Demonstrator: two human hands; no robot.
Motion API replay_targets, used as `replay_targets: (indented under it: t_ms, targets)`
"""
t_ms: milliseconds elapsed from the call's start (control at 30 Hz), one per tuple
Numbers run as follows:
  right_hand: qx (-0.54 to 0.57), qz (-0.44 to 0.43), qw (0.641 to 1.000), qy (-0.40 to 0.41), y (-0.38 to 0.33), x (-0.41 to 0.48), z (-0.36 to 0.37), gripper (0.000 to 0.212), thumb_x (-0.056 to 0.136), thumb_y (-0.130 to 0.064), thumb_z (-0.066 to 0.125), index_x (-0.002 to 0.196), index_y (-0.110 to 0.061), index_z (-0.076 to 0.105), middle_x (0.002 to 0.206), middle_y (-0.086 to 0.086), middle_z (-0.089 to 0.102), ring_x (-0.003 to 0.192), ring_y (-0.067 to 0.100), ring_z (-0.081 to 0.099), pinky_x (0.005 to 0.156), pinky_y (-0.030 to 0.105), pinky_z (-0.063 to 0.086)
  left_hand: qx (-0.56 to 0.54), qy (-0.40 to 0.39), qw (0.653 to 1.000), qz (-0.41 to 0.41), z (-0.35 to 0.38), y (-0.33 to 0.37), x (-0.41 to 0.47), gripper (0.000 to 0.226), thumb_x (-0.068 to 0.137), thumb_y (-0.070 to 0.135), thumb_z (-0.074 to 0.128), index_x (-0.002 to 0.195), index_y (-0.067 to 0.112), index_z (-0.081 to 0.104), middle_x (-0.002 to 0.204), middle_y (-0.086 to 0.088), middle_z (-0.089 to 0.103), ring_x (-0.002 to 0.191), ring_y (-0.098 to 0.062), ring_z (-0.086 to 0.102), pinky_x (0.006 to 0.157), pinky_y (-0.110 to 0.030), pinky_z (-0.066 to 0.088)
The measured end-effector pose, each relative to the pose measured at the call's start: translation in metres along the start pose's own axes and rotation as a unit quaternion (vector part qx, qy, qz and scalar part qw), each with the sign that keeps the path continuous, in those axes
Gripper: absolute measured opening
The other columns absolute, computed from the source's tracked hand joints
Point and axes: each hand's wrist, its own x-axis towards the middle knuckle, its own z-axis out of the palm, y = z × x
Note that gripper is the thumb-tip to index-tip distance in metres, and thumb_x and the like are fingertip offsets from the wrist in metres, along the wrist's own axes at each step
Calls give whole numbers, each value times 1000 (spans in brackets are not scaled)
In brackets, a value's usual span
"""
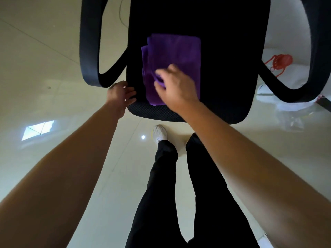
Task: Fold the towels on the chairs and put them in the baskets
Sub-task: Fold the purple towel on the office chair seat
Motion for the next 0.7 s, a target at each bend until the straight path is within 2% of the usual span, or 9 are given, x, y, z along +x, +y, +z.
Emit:
replay_targets:
  t_ms: [67, 133, 233, 300, 367, 467, 533, 633, 700]
  targets:
    - [-3, -18, 983, -183, -8, -4, 22, 54, 95, -36, 59, 144, -18, 45, 136, 9, 51, 126, 31, 52, 95, 42, 47, 15, 1, 1000, 0, -7, -2, 2, 22, 100, 16, 39, 111, 10, 56, 97, -9, 62, 89, -22, 64, 82, -36, 53]
    - [27, -26, 971, -238, -3, -9, 32, 63, 93, -35, 63, 149, -17, 41, 143, 8, 50, 132, 30, 48, 104, 44, 45, 32, 2, 999, 7, -8, -3, 2, 20, 98, 17, 42, 108, 11, 58, 95, -9, 63, 87, -21, 65, 80, -35, 54]
    - [157, 4, 985, -73, 19, -17, 28, 38, 90, -20, 62, 128, -15, 65, 124, 6, 68, 112, 23, 65, 98, 40, 51, 95, 22, 995, 36, -1, -5, 0, 16, 98, 22, 46, 104, 12, 58, 88, -4, 62, 85, -21, 63, 75, -34, 53]
    - [198, 68, 975, 70, 42, -20, 19, 27, 90, -14, 59, 113, -13, 73, 109, 6, 72, 95, 17, 69, 90, 23, 53, 148, 31, 986, 72, 5, -7, 0, 21, 97, 32, 49, 100, 13, 58, 82, -2, 61, 80, -22, 61, 68, -33, 52]
    - [190, 169, 957, 138, 65, -19, 7, 24, 93, -19, 59, 113, -14, 71, 107, 7, 70, 87, 11, 66, 79, 5, 43, 234, 41, 963, 130, 12, -9, 4, 35, 91, 46, 51, 92, 13, 62, 83, -5, 66, 81, -26, 63, 73, -38, 55]
    - [223, 309, 920, 92, 94, -7, 1, 35, 97, -35, 57, 125, -14, 65, 113, 2, 70, 102, 15, 66, 91, 21, 49, 365, 73, 901, 221, 30, -11, 3, 44, 91, 52, 54, 106, 11, 64, 106, -8, 67, 97, -25, 61, 86, -35, 49]
    - [274, 324, 905, 33, 100, 0, 1, 43, 98, -43, 54, 129, -13, 62, 115, -1, 68, 109, 17, 64, 100, 35, 51, 421, 108, 850, 299, 44, -11, 2, 49, 92, 49, 55, 122, 11, 56, 124, -13, 56, 114, -31, 54, 94, -39, 46]
    - [254, 272, 928, -24, 98, 8, 10, 46, 100, -44, 52, 131, -12, 60, 124, 3, 67, 115, 20, 62, 103, 37, 48, 547, 131, 700, 440, 63, -3, 9, 55, 95, 43, 47, 140, 12, 45, 151, -17, 36, 138, -35, 35, 106, -47, 36]
    - [222, 253, 941, -21, 97, 12, 18, 44, 102, -42, 50, 132, -10, 58, 125, 6, 66, 115, 21, 61, 98, 31, 47, 624, 61, 589, 510, 76, 7, 16, 54, 100, 38, 37, 150, 16, 34, 162, -13, 19, 148, -32, 20, 113, -51, 26]
